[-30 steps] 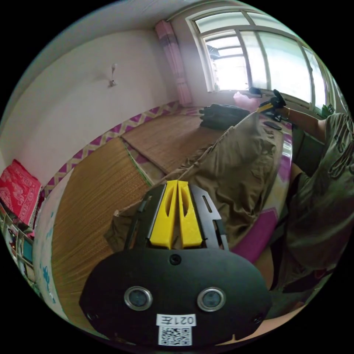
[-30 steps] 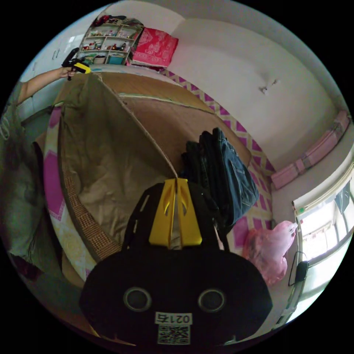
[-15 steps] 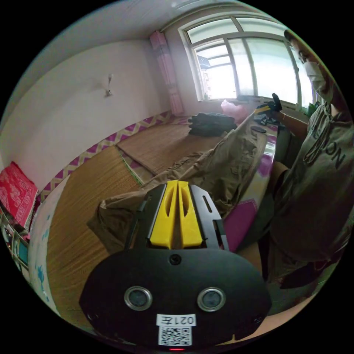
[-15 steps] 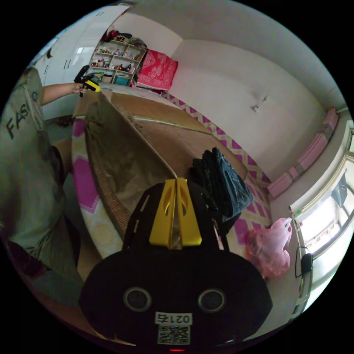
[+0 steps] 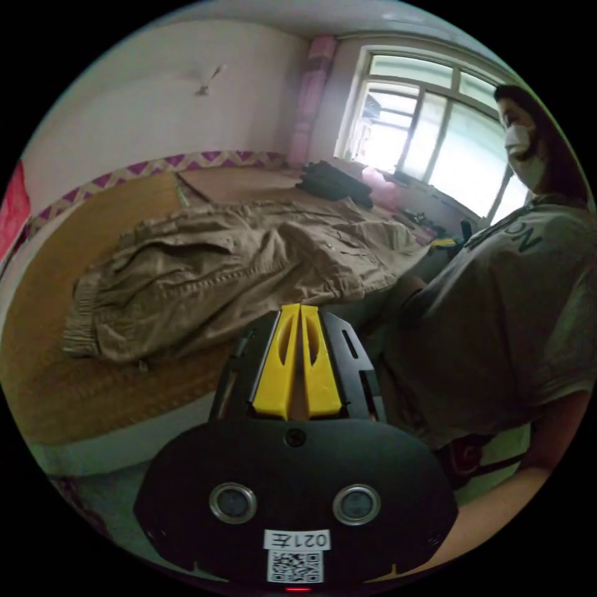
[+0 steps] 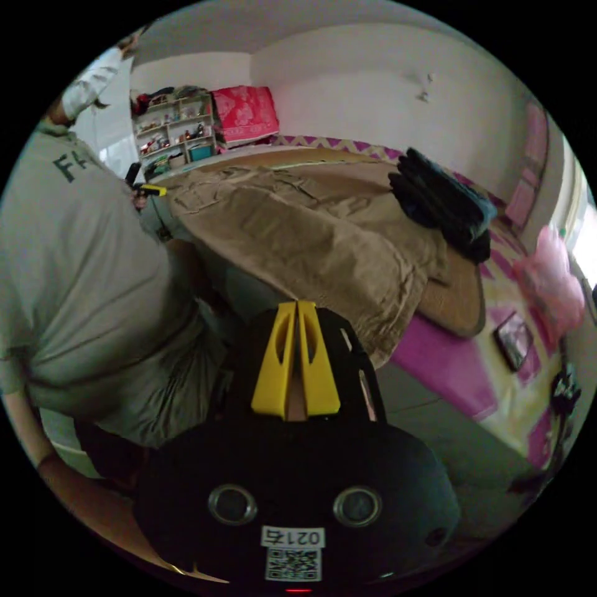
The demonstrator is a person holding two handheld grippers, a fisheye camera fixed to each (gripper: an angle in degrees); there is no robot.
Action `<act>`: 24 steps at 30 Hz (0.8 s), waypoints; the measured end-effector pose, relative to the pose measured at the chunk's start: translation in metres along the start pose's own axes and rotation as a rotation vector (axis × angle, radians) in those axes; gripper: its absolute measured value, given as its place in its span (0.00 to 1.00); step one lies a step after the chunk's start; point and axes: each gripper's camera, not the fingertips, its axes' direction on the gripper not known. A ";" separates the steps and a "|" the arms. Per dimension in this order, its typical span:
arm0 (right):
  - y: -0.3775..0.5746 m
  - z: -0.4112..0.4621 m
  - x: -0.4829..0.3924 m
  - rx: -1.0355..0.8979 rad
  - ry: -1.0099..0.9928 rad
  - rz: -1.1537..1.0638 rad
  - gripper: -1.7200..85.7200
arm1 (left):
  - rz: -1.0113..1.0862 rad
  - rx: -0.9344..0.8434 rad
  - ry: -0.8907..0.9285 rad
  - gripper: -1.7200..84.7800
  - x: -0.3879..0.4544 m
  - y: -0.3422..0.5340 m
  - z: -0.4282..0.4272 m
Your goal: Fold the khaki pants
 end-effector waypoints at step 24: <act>-0.209 0.132 0.249 -0.152 0.038 0.031 0.11 | -0.196 -0.237 -0.344 0.01 -0.171 -0.201 0.133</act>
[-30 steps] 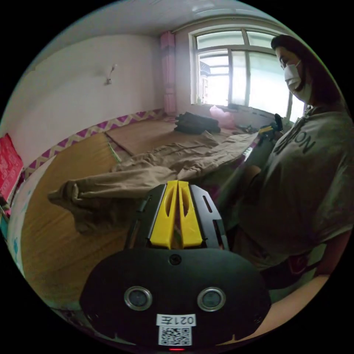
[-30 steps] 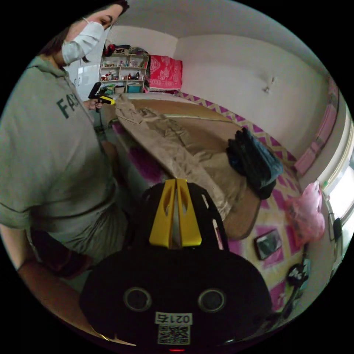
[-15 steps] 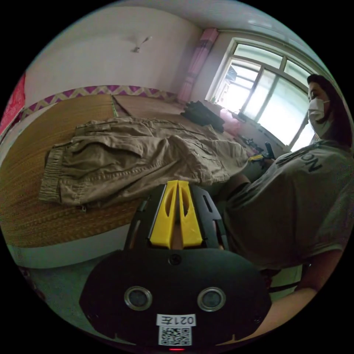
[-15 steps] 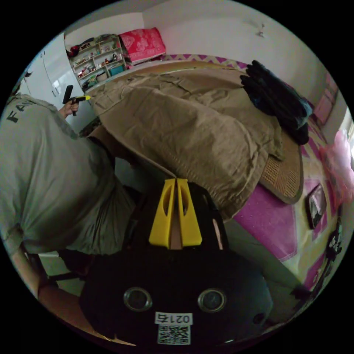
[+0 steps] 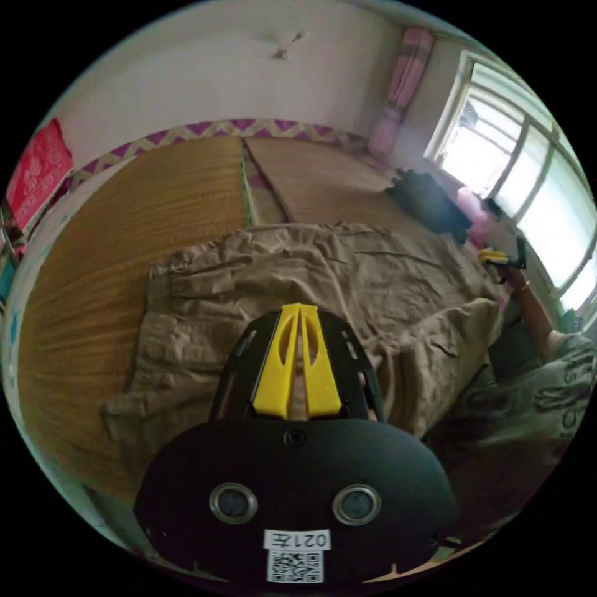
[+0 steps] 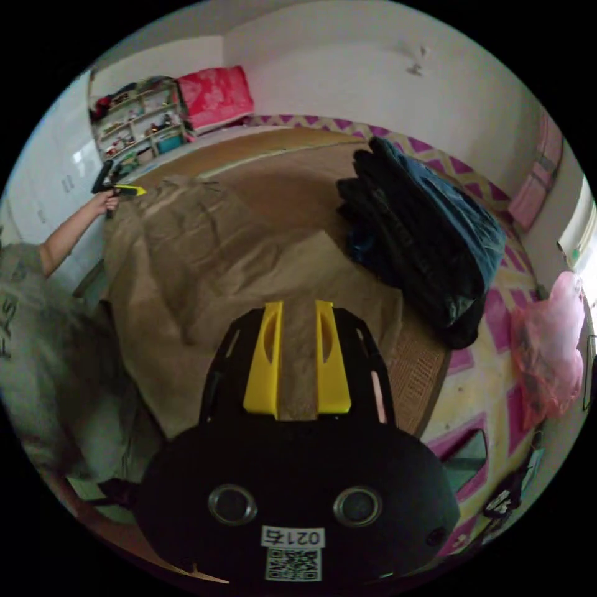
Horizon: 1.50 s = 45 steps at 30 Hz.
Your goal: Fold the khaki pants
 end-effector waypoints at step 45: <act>0.164 0.023 0.017 -0.016 -0.255 0.439 0.02 | -0.216 0.103 -0.230 0.01 0.045 0.168 0.014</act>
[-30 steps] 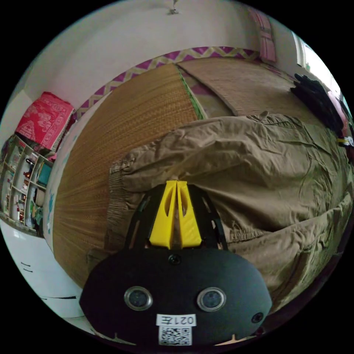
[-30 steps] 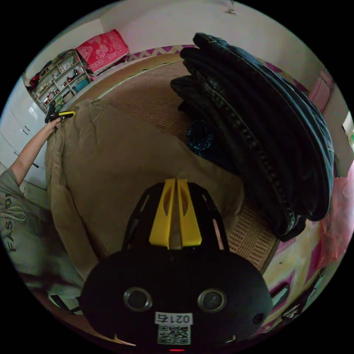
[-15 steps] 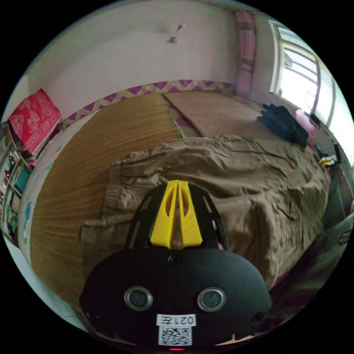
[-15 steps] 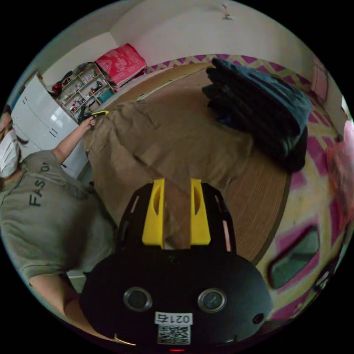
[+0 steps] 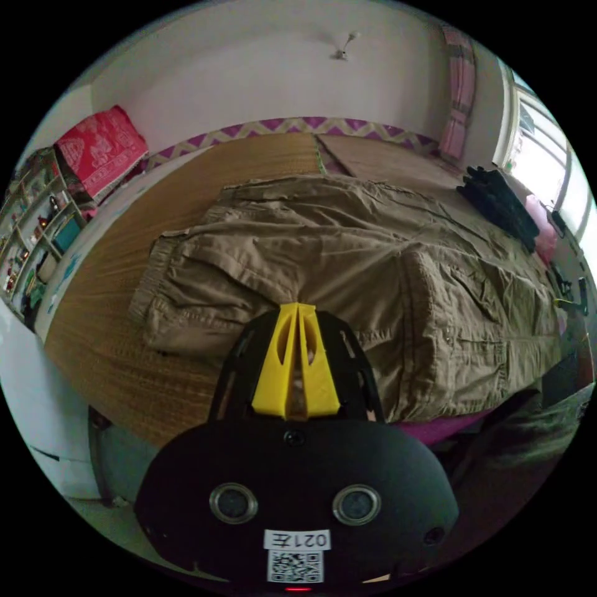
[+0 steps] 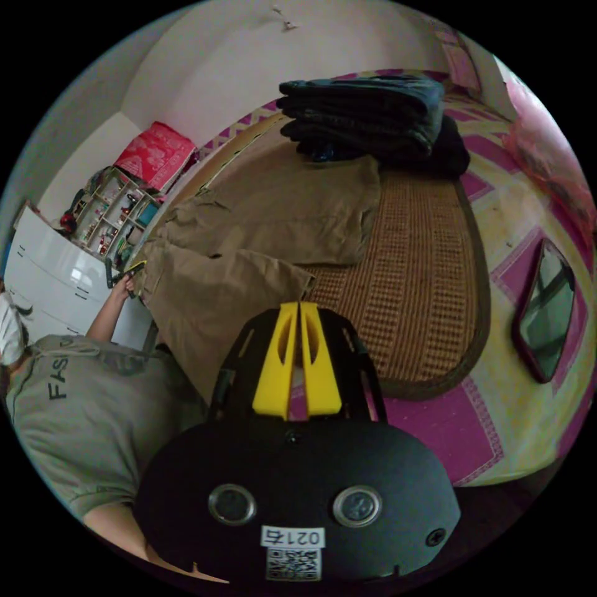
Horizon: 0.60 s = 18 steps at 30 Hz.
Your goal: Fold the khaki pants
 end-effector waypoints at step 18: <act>-0.012 0.009 -0.065 -0.053 0.105 -0.061 0.02 | -0.117 0.061 -0.039 0.01 0.044 0.078 -0.084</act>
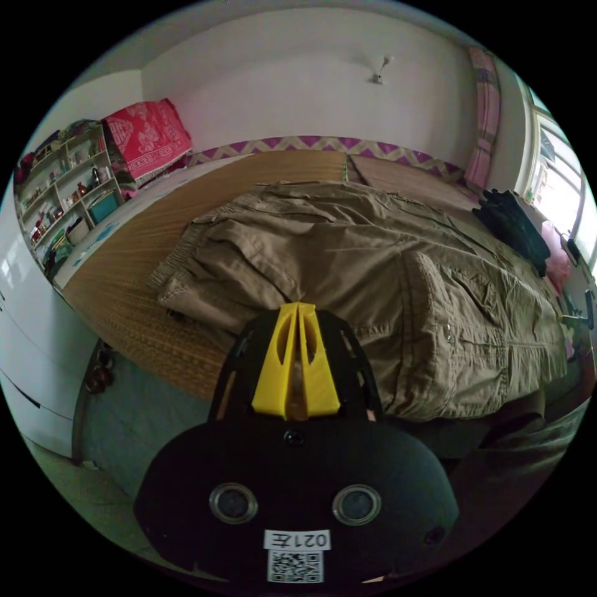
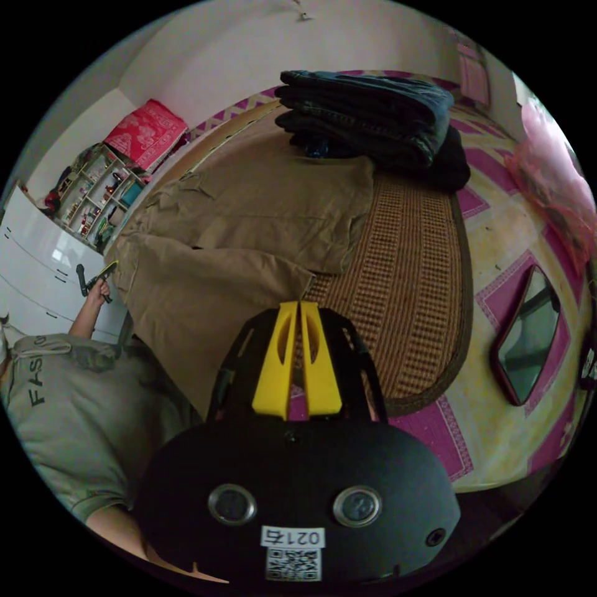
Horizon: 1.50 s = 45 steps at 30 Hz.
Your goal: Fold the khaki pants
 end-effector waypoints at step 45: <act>0.029 -0.053 -0.210 0.013 0.211 -0.240 0.01 | -0.015 -0.139 -0.125 0.01 -0.069 -0.159 0.009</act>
